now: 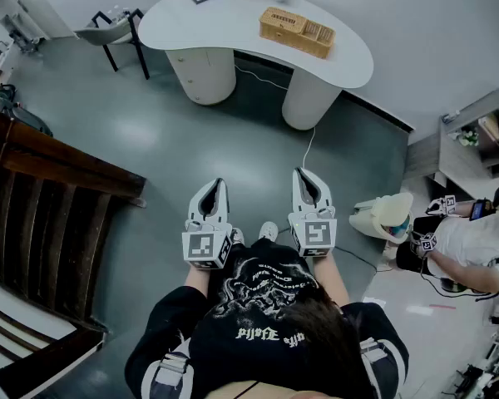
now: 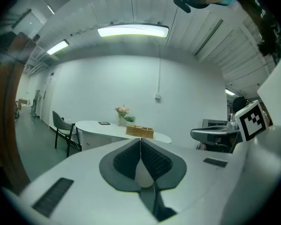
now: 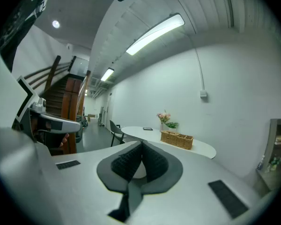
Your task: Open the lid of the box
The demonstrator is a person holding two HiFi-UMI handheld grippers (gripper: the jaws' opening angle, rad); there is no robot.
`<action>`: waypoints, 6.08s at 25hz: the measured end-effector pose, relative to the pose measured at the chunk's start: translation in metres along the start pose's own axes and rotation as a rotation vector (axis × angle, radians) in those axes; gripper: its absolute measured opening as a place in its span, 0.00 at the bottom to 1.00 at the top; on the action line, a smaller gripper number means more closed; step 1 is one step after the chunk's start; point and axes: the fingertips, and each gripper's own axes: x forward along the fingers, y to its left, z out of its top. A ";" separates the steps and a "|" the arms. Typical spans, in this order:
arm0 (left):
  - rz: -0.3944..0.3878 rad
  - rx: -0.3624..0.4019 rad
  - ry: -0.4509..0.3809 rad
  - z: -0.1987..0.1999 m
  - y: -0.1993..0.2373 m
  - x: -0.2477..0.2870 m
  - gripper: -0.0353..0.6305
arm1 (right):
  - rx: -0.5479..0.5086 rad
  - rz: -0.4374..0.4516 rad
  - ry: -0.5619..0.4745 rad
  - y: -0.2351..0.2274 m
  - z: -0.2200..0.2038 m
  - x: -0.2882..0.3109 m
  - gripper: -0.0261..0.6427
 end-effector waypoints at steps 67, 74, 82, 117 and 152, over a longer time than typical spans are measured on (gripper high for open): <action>-0.226 0.013 0.044 0.034 0.156 0.273 0.09 | 0.018 -0.210 0.021 -0.063 0.026 0.263 0.08; -0.246 -0.008 0.063 0.029 0.154 0.295 0.09 | 0.029 -0.236 0.045 -0.080 0.018 0.271 0.08; -0.216 0.004 0.061 0.028 0.139 0.336 0.09 | 0.050 -0.206 0.027 -0.128 0.010 0.306 0.08; 0.000 -0.018 0.113 0.040 0.065 0.571 0.09 | 0.008 0.182 0.058 -0.305 0.011 0.484 0.08; -0.121 0.008 0.145 0.049 0.150 0.724 0.09 | -0.047 0.302 0.325 -0.303 -0.012 0.608 0.14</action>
